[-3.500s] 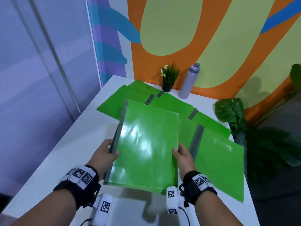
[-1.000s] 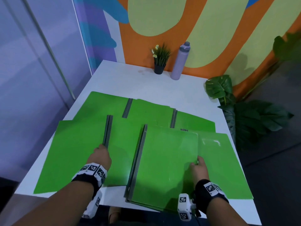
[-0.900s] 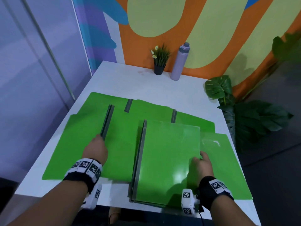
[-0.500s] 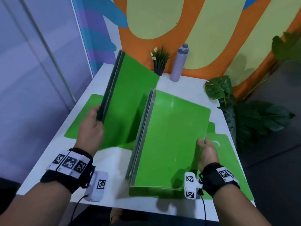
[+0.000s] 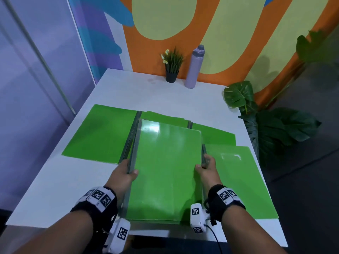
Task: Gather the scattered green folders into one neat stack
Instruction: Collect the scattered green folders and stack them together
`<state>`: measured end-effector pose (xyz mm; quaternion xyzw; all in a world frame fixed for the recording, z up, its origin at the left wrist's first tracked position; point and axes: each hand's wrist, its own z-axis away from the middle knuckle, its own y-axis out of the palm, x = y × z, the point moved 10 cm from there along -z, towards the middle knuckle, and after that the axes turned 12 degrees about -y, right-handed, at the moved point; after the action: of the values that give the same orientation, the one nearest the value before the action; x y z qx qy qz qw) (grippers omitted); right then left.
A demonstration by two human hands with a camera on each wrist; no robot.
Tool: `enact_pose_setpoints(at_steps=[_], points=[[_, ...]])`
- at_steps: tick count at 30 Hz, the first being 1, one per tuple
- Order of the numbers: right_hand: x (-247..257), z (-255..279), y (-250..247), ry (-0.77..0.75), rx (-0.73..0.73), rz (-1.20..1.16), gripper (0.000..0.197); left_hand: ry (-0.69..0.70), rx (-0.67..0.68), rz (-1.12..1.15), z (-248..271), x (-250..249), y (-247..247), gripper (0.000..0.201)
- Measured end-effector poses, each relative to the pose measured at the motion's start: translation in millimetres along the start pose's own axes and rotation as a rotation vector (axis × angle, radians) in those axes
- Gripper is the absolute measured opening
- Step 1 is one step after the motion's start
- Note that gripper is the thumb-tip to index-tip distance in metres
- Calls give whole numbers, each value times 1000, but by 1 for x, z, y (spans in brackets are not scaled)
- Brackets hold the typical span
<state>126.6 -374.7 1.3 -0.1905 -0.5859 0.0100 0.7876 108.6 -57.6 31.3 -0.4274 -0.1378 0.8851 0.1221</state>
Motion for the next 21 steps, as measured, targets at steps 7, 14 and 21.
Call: enact_pose_setpoints(at_steps=[7,14,21], points=[[-51,10,-18,35,186,972,68,-206,-189,38,-42,53,-38,36],[-66,8,-45,35,93,1107,50,-322,-195,-76,-62,97,-27,37],[-77,12,-41,107,126,1064,30,-359,-113,-77,-73,109,-14,18]])
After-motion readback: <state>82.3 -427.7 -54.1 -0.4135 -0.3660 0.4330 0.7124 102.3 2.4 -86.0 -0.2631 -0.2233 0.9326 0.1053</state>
